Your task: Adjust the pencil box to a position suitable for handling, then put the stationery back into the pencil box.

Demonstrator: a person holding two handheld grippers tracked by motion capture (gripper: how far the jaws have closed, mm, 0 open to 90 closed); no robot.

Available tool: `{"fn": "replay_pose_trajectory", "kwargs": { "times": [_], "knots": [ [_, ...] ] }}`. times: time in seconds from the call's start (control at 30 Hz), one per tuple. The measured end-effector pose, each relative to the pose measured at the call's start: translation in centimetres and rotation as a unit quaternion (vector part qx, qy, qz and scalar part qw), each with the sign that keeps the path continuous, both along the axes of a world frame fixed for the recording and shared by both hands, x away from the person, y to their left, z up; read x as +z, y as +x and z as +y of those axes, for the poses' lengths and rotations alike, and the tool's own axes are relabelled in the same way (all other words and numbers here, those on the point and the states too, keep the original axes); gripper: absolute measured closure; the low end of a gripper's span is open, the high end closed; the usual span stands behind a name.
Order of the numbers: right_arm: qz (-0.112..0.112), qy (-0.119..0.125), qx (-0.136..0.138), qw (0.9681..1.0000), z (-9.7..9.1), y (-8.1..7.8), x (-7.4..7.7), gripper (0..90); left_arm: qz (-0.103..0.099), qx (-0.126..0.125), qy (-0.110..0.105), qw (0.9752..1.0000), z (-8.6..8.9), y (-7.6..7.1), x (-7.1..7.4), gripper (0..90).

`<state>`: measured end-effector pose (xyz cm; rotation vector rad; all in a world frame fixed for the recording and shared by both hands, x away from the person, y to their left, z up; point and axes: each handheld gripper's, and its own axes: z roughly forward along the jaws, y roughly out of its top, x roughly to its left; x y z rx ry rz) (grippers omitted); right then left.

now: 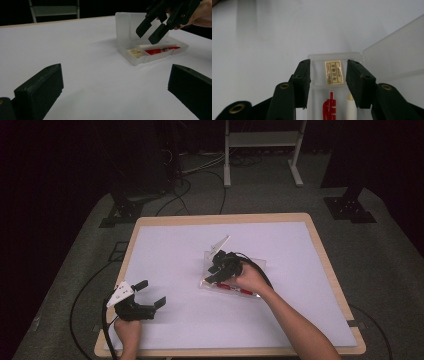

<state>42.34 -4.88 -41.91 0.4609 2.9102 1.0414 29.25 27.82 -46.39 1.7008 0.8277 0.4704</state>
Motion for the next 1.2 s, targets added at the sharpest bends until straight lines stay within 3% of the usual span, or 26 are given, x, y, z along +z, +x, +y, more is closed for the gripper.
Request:
{"fn": "replay_pose_trajectory", "kwargs": {
  "times": [0.7, 1.2],
  "knots": [
    [-0.015, 0.012, -0.002, 0.9998, -2.9, -1.6, 1.5, 49.3, 0.001, 0.001, 0.005, 1.0000, -0.1, 0.0, 0.0, 0.0],
    [-0.001, 0.014, -0.001, 0.9999, -3.8, -1.9, 1.4, 46.9, 0.003, 0.003, 0.006, 1.0000, -0.1, 0.0, 0.0, 0.0]
  ]
}}
